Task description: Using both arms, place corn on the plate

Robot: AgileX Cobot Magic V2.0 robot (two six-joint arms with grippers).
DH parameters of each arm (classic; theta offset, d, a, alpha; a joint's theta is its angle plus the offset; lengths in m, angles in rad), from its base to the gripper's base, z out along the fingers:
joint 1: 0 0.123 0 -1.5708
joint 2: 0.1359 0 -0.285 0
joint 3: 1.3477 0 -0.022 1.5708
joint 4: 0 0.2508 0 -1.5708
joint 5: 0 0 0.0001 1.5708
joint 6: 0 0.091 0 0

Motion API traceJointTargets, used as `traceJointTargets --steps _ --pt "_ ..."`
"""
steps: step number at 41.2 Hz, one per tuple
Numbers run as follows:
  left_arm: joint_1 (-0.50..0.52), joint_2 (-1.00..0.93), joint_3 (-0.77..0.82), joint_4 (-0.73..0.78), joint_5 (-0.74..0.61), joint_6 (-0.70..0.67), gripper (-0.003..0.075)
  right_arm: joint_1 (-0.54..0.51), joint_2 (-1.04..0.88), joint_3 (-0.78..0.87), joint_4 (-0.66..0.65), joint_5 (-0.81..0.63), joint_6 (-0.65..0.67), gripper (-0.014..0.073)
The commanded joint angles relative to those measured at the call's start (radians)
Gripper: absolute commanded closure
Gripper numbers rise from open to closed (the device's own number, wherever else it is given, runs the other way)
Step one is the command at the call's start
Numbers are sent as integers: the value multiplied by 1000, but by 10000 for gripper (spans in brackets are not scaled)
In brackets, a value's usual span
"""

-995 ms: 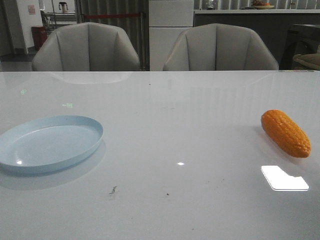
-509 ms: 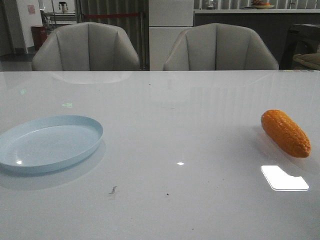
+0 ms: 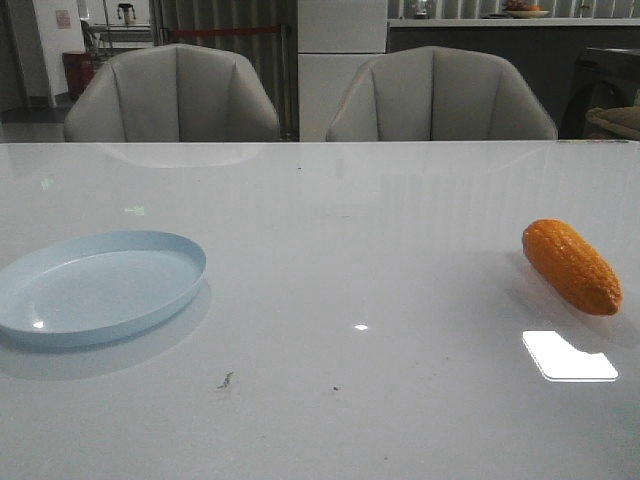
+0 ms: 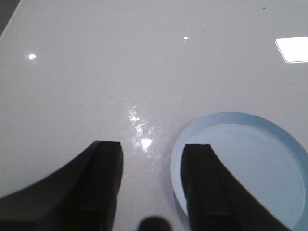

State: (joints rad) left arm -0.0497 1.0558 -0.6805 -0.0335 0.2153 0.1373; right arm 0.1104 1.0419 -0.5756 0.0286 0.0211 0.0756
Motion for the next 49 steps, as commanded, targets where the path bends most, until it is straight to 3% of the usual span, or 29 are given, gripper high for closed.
traceJointTargets --steps 1,6,21,25,33,40,49 --pt "-4 -14 -33 -1 -110 -2 320 4 -12 -37 0 10 2 536" --pt "-4 -14 -33 -1 -136 -2 321 4 -12 -37 0 84 2 536" --pt "-4 -14 -33 -29 -59 -4 321 4 -12 -37 0 75 2 529" --pt "-4 -14 -33 -61 -31 -4 321 4 -12 -37 0 75 2 458" --pt "-4 -14 -33 -116 -1 -4 321 4 -12 -37 0 75 2 219" --pt "-4 -14 -33 -119 8 -4 300 4 -12 -37 0 68 2 200" --pt "-4 14 -33 -119 -5 -4 189 4 -12 -37 0 66 2 200"
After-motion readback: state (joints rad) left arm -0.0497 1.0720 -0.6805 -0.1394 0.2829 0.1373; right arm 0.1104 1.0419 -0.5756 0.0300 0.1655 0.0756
